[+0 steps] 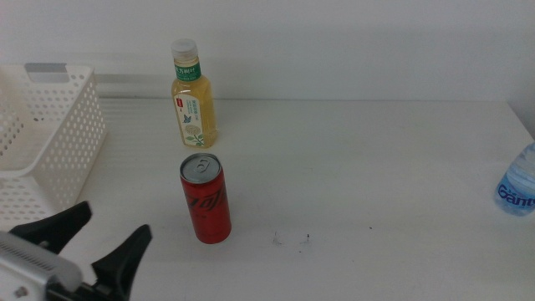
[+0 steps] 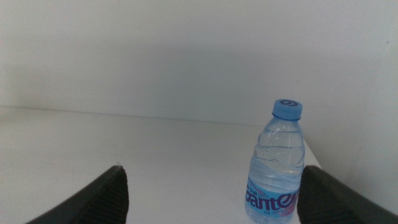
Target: Use arms to grab the bottles and put them into the dustbin to the left of the table.
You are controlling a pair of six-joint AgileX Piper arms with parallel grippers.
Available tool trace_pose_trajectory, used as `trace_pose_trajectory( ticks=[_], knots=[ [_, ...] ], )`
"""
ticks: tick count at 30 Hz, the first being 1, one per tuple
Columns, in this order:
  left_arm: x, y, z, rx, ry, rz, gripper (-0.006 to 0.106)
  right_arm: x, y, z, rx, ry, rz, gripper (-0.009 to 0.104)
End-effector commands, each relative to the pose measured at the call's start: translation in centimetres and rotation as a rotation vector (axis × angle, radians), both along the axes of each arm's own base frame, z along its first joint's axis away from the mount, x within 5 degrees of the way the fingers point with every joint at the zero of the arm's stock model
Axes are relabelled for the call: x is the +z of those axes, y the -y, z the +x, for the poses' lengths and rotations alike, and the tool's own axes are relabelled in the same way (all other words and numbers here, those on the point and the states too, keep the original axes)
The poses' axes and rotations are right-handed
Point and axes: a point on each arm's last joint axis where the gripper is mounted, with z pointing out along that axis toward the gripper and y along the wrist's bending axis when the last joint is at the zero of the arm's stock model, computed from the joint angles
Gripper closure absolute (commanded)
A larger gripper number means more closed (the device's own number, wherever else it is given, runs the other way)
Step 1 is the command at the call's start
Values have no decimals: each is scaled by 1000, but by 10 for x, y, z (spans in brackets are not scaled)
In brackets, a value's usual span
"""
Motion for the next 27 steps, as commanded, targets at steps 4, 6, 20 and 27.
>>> trace_pose_trajectory(
  ticks=[4,6,20,27],
  knots=[
    [-4,9,12,-22,31,-15,7,0,0,0,-6,14,-11,2],
    [-9,11,16,-27,20,-17,7,0,0,0,-6,14,-11,2],
    [-28,18,23,-57,-88,42,7,0,0,0,-6,14,-11,2],
    [-28,17,24,-50,-86,29,7,0,0,0,-6,14,-11,2]
  ],
)
